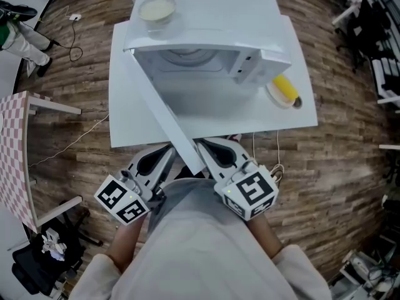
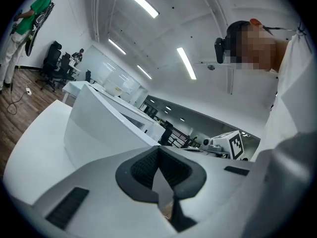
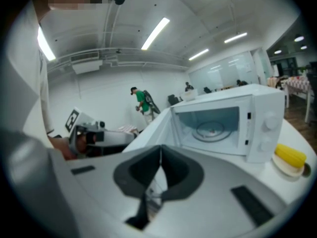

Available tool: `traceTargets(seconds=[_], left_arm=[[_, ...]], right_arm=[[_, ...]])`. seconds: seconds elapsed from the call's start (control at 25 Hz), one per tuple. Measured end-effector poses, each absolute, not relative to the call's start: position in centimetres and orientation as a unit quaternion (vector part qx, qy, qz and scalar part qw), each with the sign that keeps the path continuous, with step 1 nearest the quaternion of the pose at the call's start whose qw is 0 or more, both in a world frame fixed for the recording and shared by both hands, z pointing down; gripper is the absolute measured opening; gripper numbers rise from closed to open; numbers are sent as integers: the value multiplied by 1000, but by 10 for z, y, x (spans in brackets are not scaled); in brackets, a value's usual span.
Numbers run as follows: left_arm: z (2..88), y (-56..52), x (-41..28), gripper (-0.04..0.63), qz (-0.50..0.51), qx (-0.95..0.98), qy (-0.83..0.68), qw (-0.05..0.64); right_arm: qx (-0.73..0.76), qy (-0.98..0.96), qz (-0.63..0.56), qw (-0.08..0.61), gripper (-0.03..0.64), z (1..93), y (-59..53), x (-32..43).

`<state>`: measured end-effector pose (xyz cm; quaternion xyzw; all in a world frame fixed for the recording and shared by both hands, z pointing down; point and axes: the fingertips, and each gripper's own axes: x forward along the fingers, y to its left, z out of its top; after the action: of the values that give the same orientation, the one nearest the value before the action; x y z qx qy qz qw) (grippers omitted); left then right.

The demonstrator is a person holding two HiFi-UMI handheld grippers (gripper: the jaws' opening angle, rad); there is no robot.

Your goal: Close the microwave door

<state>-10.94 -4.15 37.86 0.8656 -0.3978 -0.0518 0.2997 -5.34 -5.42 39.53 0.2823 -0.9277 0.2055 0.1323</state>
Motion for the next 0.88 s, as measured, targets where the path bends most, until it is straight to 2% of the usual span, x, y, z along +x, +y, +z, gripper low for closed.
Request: traceTargets(seconds=[0.88], left_arm=[[379, -61, -85, 18, -48, 884, -342, 314]], right_arm=[[353, -900, 218, 132, 23, 399, -79, -13]])
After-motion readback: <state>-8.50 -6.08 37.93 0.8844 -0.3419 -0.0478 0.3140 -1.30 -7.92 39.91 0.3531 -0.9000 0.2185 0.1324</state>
